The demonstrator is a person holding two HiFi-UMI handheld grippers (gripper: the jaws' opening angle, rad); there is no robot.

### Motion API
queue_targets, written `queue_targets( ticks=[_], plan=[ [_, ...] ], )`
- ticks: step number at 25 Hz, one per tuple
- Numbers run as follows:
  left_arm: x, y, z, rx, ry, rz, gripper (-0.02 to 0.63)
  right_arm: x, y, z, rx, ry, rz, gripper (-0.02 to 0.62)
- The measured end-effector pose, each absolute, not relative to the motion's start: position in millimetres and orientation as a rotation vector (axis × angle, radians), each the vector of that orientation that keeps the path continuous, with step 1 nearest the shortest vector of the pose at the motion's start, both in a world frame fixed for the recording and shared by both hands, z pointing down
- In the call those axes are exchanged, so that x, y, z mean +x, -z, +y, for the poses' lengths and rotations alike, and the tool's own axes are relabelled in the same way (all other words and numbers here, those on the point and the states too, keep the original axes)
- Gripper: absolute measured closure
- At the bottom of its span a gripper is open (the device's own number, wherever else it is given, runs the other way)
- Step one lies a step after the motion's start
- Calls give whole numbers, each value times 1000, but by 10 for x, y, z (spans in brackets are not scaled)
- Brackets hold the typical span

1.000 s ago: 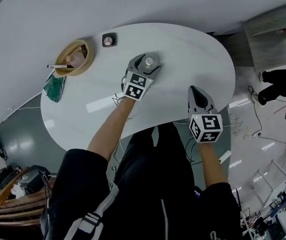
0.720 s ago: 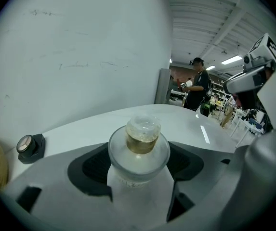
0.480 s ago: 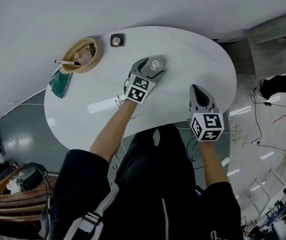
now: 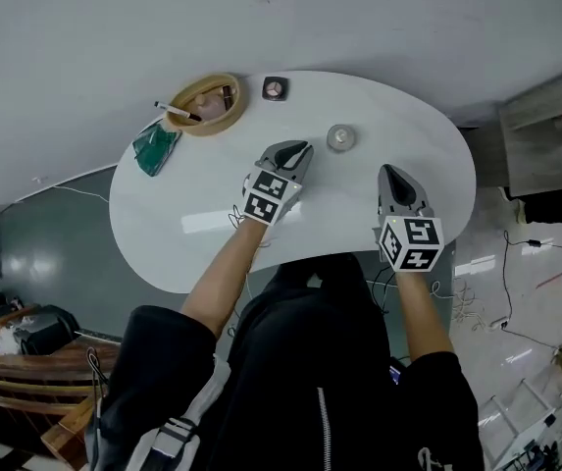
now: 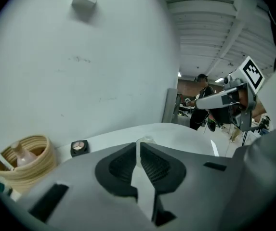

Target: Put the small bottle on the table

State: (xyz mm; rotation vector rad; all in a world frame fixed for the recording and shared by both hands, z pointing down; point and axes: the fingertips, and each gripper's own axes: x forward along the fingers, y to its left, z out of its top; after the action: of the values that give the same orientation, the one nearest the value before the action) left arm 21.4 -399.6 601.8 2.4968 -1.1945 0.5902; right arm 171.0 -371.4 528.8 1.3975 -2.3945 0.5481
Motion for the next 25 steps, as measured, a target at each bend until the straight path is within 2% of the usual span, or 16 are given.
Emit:
queue_targets(
  ticks=[2, 10, 25],
  plan=[
    [65, -5887, -3898, 2485, -561, -1224, 600, 1606, -5213, -3704, 1386, -523, -2417, 592],
    [-374, -5415, -3529, 2478, -494, -1313, 600, 1302, -4889, -3639, 1373, -401, -2508, 594],
    [-637, -4957, -3108, 2530, -385, -1381, 600, 1048, -4655, -3289, 1347, -319, -2570, 594]
  ],
)
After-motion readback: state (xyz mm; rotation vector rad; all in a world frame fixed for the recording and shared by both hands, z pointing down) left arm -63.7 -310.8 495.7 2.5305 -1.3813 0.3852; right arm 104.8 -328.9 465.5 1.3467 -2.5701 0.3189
